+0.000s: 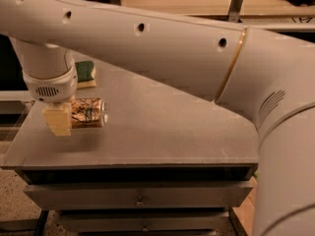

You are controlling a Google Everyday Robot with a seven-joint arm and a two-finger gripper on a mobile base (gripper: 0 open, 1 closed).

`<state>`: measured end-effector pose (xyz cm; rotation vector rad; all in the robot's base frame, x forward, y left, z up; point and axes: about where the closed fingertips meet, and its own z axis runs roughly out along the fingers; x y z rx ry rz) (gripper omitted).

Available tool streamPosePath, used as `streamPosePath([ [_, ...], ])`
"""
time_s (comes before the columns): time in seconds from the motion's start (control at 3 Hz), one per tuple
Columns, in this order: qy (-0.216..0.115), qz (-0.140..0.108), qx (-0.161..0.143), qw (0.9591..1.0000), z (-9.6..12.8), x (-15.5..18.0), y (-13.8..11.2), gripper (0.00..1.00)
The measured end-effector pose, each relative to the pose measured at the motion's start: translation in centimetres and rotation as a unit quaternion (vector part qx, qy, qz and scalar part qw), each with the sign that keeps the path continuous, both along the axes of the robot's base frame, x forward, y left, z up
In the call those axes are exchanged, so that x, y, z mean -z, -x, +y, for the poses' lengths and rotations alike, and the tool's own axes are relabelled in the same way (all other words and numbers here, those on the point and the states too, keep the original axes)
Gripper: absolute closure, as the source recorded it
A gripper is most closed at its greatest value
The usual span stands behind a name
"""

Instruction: Place orange can upright

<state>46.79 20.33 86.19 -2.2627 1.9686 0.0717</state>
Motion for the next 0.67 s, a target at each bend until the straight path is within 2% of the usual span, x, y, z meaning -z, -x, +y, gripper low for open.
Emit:
streamPosePath([
  [0.33, -0.040, -0.036, -0.025, 0.9982, -1.7, -3.3, 0.6, 1.00],
  [0.67, -0.068, -0.058, -0.021, 0.9958, -1.8, -3.9, -0.8, 1.00],
])
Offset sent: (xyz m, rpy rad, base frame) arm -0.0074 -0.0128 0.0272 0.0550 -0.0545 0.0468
